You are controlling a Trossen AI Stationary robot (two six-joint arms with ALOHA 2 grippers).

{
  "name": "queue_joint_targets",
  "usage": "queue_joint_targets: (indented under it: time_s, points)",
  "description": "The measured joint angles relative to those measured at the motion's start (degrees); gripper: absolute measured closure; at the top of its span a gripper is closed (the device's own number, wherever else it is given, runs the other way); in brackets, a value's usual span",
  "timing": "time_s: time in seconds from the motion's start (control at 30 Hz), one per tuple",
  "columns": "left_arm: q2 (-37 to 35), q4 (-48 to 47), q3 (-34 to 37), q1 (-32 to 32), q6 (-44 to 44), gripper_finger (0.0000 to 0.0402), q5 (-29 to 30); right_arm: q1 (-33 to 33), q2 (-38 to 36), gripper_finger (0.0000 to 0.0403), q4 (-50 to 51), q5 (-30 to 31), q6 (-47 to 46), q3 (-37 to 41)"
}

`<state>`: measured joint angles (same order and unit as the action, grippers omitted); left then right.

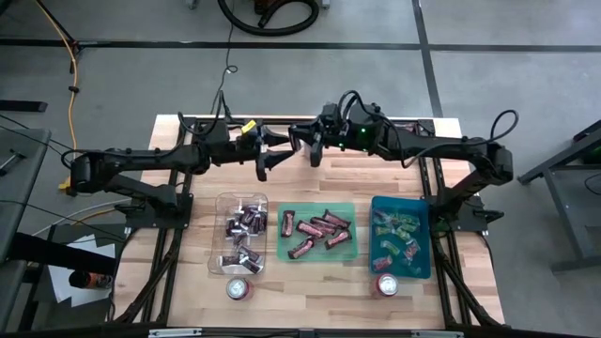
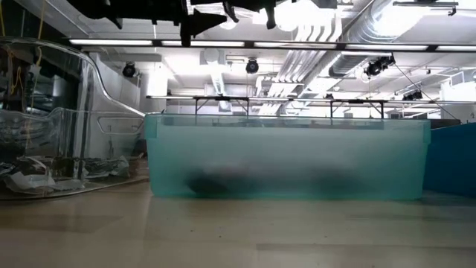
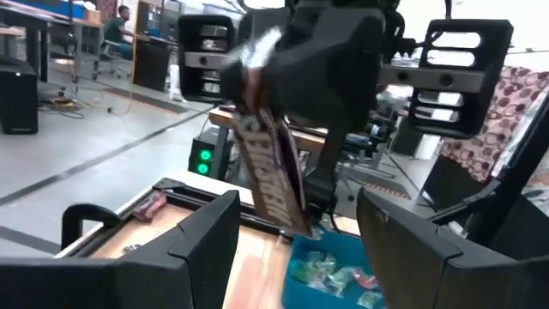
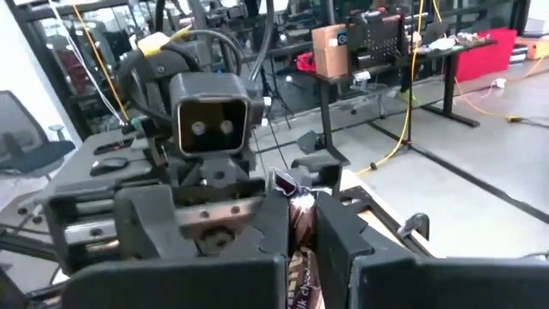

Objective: Organize candy in baskets
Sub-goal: Put the brown white chocolate bar into the transparent bin

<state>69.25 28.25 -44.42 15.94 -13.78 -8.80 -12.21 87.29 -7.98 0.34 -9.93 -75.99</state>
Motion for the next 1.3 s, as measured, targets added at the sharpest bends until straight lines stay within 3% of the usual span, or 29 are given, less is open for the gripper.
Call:
queue_joint_targets:
  time_s: [0.2, 0.53, 0.7, 0.9, 1.1, 1.3]
  points:
    - [0.00, 0.44, -0.02, 0.00, -0.11, 0.0180, -0.10, 0.69, 2.16, 0.0389, -4.87, -5.03, 0.50, -0.02]
    - [-0.02, -0.19, -0.04, 0.16, 0.87, 0.0183, -0.06, 1.41, 3.48, 0.0389, -6.44, -5.29, 3.39, 0.04]
    - [-0.02, -0.53, -0.04, 0.20, 0.96, 0.0233, -0.08, 1.36, 3.26, 0.0379, -6.43, -5.14, 3.60, 0.00]
    - [-0.07, -1.95, -0.07, 0.74, 1.03, 0.0380, -0.10, 1.38, 3.03, 0.0318, -6.13, -4.57, 3.87, 0.00]
    - [-1.52, -6.60, -0.07, 2.96, 1.86, 0.0396, -0.98, 1.39, 1.13, 0.0217, -3.86, 3.19, 5.63, -0.01]
    - [-10.27, -27.08, -0.07, 6.10, 6.78, 0.0398, -1.44, -0.20, -5.48, 0.0153, 9.57, 14.66, 9.91, -0.04]
